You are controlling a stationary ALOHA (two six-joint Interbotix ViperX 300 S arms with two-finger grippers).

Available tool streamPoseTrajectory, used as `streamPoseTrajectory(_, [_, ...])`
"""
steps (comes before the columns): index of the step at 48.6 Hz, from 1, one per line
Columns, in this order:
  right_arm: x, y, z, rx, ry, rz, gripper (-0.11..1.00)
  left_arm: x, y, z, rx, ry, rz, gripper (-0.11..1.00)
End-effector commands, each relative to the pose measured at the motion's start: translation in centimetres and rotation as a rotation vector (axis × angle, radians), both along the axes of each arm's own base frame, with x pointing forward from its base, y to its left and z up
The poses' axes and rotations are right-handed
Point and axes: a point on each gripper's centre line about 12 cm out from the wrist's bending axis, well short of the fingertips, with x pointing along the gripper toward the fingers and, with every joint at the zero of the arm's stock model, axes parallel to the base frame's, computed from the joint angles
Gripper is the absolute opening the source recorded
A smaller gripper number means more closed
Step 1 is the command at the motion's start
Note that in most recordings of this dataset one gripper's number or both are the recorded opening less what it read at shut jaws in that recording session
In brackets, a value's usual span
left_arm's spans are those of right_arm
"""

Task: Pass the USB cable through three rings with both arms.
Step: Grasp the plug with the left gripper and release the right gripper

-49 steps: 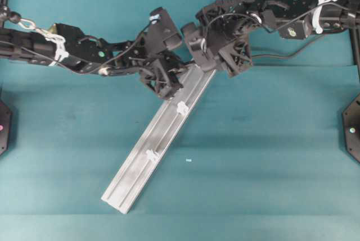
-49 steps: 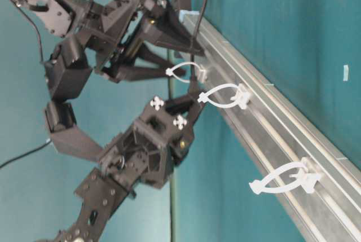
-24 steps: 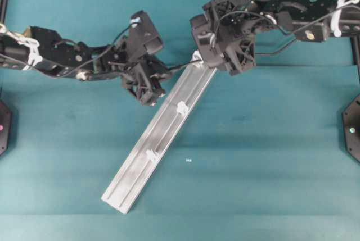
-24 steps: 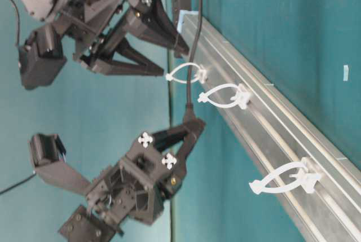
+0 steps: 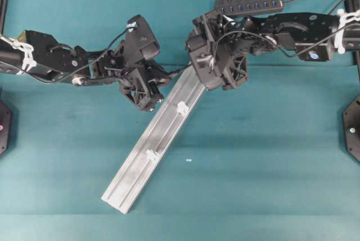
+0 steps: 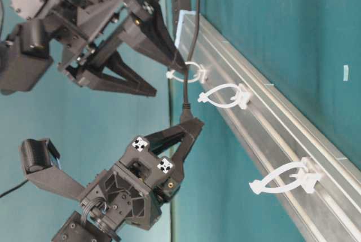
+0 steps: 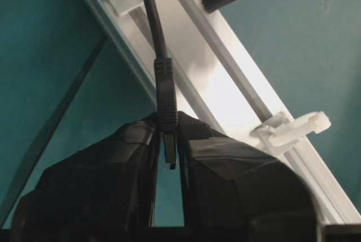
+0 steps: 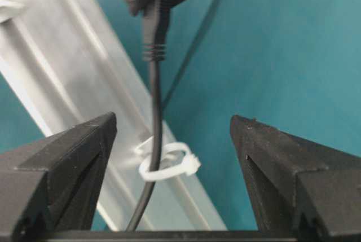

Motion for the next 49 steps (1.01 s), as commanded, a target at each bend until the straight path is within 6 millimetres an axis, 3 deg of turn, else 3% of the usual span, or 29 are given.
streamPoseTrajectory(1, [0.4, 0.0, -0.3, 0.008, -0.016, -0.019, 0.84, 0.5, -0.3, 1.4, 0.012, -0.049, -0.011, 0.11])
streamPoseTrajectory(12, [0.9, 0.0, -1.7, 0.026, -0.01, -0.043, 0.82, 0.6, -0.2, 1.5, 0.014, -0.06, -0.011, 0.11])
streamPoseTrajectory(18, [1.4, 0.3, -1.4, 0.014, -0.034, -0.037, 0.77, 0.6, -0.2, 1.5, 0.014, -0.06, -0.011, 0.11])
streamPoseTrajectory(25, [1.4, 0.8, -1.5, 0.017, -0.022, -0.022, 0.61, 0.6, -0.3, 1.5, 0.014, -0.058, -0.011, 0.11])
streamPoseTrajectory(38, [1.5, 1.4, -1.6, 0.014, -0.006, 0.006, 0.1, 0.6, -0.3, 1.5, 0.017, -0.065, -0.012, 0.11])
streamPoseTrajectory(49, [1.4, 1.6, -1.8, 0.025, 0.02, 0.014, 0.08, 0.6, -0.3, 1.5, 0.017, -0.072, -0.011, 0.1])
